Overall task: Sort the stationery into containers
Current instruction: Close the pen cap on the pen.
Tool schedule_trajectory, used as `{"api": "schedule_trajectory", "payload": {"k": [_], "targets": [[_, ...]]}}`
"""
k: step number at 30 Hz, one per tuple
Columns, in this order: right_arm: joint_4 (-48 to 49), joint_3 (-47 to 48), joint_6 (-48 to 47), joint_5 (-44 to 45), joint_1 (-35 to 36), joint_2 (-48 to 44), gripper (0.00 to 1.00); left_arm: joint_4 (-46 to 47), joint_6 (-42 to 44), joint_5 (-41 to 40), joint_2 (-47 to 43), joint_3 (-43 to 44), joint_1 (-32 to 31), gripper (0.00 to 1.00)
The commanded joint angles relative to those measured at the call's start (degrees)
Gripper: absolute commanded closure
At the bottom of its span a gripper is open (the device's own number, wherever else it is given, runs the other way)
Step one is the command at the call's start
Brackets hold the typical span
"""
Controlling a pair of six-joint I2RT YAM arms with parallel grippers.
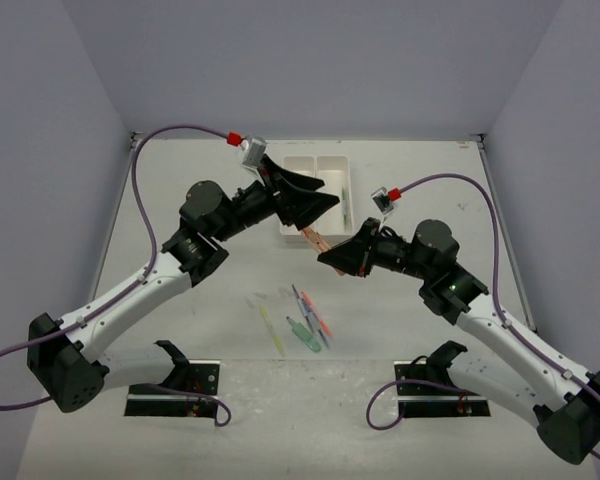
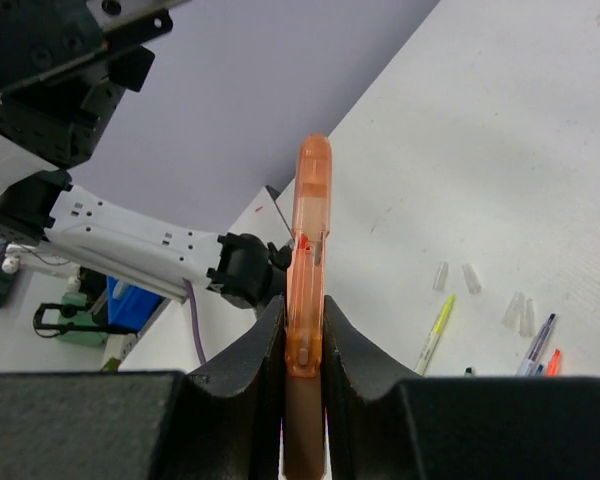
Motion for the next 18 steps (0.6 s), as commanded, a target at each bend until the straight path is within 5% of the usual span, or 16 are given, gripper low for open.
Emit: {"api": "schedule_trajectory", "payload": {"k": [1,8,11,14,18], "targets": [[1.3,-0.61,-2.92,0.06,0.07,-3.2,1.0,-6.64,5.49,-8.53,-3.02,1.35,0.36,0.22],[0.98,-0.26,-4.89,-0.82,0.07,-8.2,1.0,7.51,4.38,5.89,-5.97,-10.76,1.03,0.24],[0.47,0.43,-4.99,-1.61,0.07,-8.33,1.0,15.32,0.66,13.13,-3.68,-12.34,1.05,0.35],[0.37,0.85,-5.07,-1.91,0.07,-8.52,1.0,20.21,-3.26,16.07,-0.2,-12.16,1.06,0.52],[-0.81,1.69,-5.69,-1.66,0.07,-8.83,1.0,23.63,-6.16,17.84,3.01,-12.24,1.05,0.89]]}}
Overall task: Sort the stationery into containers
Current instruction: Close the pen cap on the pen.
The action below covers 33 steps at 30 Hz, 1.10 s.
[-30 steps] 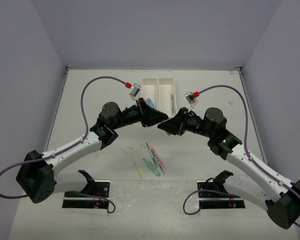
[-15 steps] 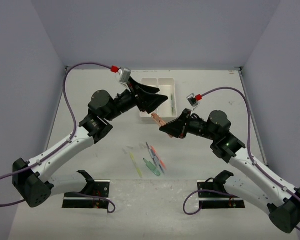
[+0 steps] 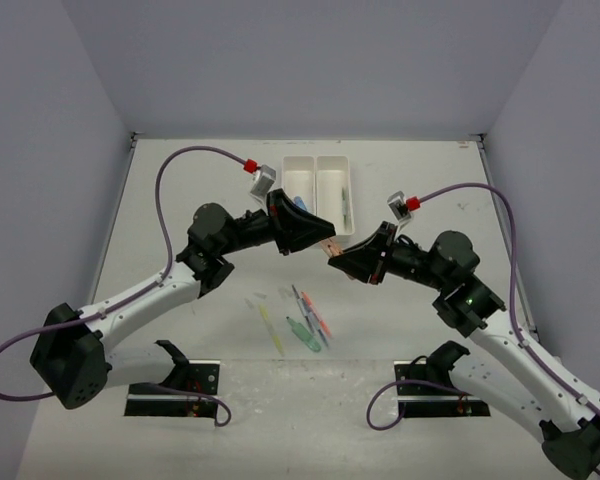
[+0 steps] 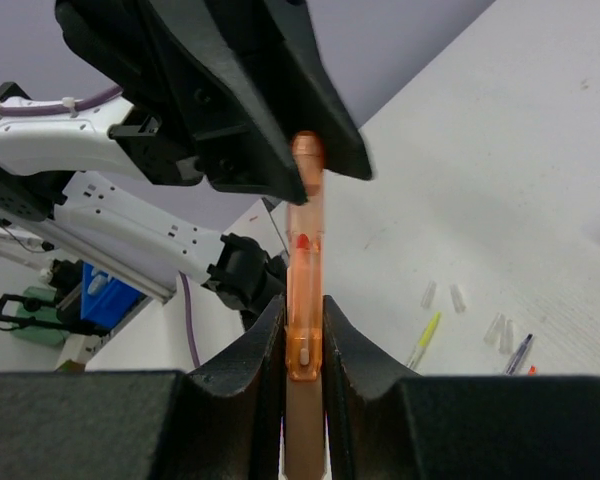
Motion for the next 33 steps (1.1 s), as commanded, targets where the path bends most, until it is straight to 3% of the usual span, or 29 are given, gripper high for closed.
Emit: {"api": "schedule_trajectory", "payload": {"k": [1,4,10,22,33], "targets": [[0.77,2.75,-1.56,-1.32,0.25,-0.8,1.0,10.09,-4.35,5.63,2.72,-0.06,0.27,0.94],[0.96,3.55,-1.68,-0.57,0.25,-0.7,1.0,12.25,-6.67,6.65,3.76,-0.64,0.19,1.0],[3.11,5.82,-1.43,-0.12,0.25,0.82,1.0,13.62,-10.28,6.25,5.28,-3.88,0.06,1.0],[7.38,5.6,-1.27,-0.89,0.25,0.48,1.0,11.98,-9.42,4.16,5.39,-4.22,-0.35,1.0],[21.95,14.21,1.48,-3.73,0.25,12.21,1.0,21.23,-14.0,1.12,10.51,-11.27,-5.0,1.0]]}}
